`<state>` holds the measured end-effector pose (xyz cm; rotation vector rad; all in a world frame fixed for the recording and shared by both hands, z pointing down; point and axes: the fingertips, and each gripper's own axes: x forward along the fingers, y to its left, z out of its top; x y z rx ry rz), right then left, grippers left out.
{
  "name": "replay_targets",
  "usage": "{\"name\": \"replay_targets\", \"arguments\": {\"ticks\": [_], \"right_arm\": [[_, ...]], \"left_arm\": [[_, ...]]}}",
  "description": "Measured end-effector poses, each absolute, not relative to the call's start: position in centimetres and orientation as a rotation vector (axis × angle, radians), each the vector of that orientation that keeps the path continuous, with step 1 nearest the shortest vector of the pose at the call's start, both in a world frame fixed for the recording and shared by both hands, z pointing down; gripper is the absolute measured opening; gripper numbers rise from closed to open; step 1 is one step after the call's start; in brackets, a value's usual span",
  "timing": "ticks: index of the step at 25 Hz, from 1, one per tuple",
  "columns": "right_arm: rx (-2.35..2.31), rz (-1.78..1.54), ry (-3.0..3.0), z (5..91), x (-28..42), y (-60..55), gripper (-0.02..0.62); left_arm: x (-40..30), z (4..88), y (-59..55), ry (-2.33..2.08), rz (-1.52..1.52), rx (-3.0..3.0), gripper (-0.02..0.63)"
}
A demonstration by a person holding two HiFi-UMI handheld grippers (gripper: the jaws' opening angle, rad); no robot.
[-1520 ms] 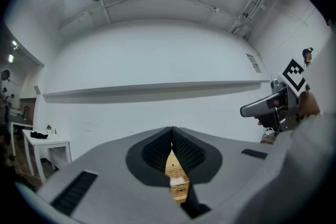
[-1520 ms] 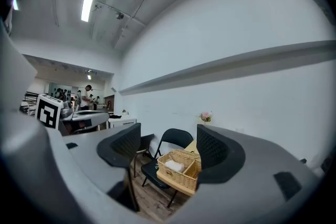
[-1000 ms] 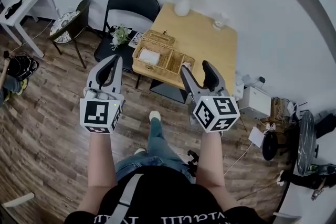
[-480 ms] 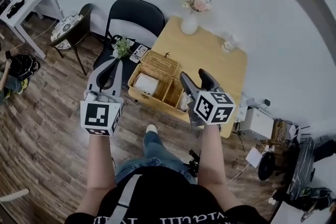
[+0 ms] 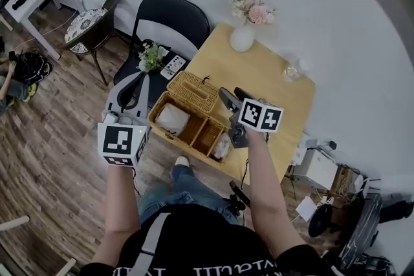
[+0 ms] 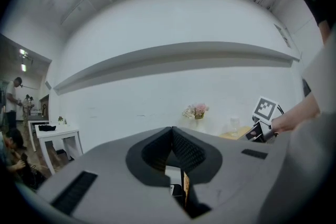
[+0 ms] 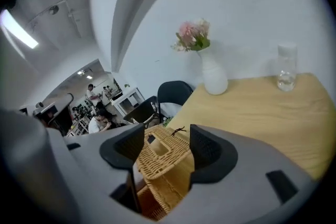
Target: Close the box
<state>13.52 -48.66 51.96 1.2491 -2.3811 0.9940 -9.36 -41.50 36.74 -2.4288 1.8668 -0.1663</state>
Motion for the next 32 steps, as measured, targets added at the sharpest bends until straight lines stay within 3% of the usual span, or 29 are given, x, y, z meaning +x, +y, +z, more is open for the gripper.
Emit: {"name": "replay_targets", "arguments": {"ticks": [13,21,32], "right_arm": [[0.959,1.637,-2.128,63.2,12.6,-51.3,0.254],[0.898,1.882,-2.162,64.1,12.1,-51.8,0.117],[0.973,1.617,-2.275,61.5,12.2,-52.4,0.101]], "left_arm": [[-10.1,39.7,-44.0,1.95,-0.295,-2.389,0.012],[-10.7,40.4,-43.8,1.953,-0.341,-2.369,0.012],[-10.7,39.5,-43.1,1.919,-0.318,-2.37,0.012]]}}
